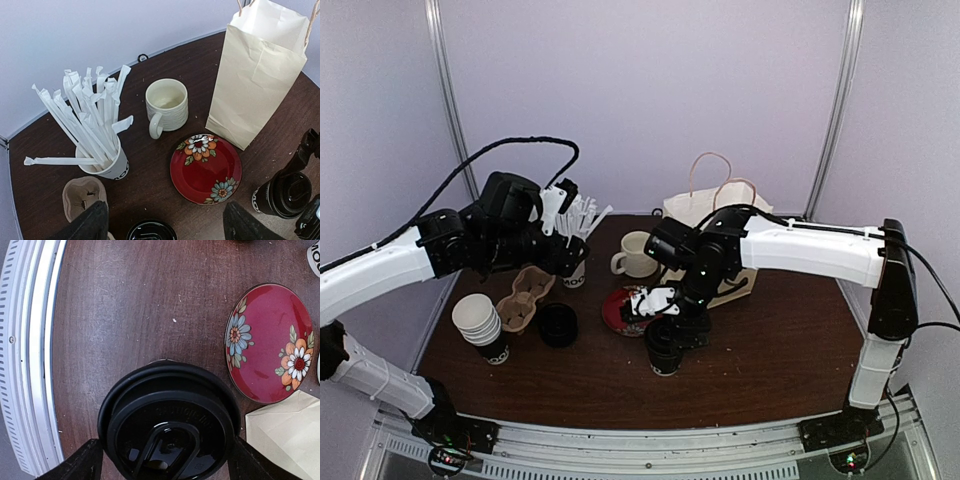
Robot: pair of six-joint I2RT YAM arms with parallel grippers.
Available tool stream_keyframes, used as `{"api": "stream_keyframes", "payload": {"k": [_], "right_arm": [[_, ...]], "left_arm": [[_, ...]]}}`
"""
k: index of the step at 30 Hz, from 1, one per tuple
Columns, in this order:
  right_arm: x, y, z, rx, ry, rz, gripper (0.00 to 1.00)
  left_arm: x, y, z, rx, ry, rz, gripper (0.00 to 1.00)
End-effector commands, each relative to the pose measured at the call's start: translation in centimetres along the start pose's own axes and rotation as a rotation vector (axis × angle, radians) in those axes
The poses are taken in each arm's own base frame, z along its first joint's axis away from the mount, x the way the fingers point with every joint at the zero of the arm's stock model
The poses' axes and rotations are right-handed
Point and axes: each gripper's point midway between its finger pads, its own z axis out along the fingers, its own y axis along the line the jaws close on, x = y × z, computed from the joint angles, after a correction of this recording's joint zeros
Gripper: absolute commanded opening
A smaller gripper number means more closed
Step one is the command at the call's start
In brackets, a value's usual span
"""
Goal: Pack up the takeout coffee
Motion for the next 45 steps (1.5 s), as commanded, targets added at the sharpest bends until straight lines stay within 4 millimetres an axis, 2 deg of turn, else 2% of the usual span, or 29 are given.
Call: {"api": "stream_keyframes", "payload": {"k": [1, 4, 10, 16, 19, 24, 32, 38, 42, 45], "right_arm": [[-0.8, -0.2, 0.3, 0.023, 0.004, 0.014, 0.85], [-0.9, -0.6, 0.0, 0.052, -0.002, 0.034, 0.78], [-0.5, -0.9, -2.6, 0.118, -0.035, 0.056, 0.74], [1.7, 0.2, -4.9, 0.088, -0.038, 0.104, 0.71], [3.5, 0.8, -6.2, 0.063, -0.062, 0.141, 0.72], [8.4, 0.9, -7.4, 0.057, -0.069, 0.266, 0.72], [19.1, -1.3, -10.0, 0.189, -0.015, 0.609, 0.71], [25.5, -4.1, -12.9, 0.293, -0.017, 0.847, 0.71], [29.6, -6.7, -13.5, 0.34, 0.018, 0.977, 0.71], [31.7, -8.5, -13.4, 0.341, 0.034, 1.041, 0.71]], "left_arm": [[-0.9, 0.0, -0.3, 0.006, -0.044, -0.028, 0.82], [-0.7, 0.0, -0.3, 0.006, -0.038, -0.029, 0.82], [-0.7, 0.0, -0.3, 0.006, -0.035, -0.028, 0.82], [-1.3, -0.2, 0.1, 0.009, -0.042, -0.019, 0.82], [-1.8, -0.3, 0.4, 0.008, -0.047, -0.005, 0.83], [-2.5, -0.8, 1.3, 0.015, -0.053, 0.019, 0.83], [-3.8, -1.1, 2.8, -0.004, -0.041, 0.108, 0.83], [-4.4, -1.9, 3.7, 0.032, -0.041, 0.118, 0.83], [-4.1, -2.2, 3.6, 0.05, -0.043, 0.115, 0.83], [-3.8, -2.2, 3.2, 0.059, -0.046, 0.11, 0.83]]}}
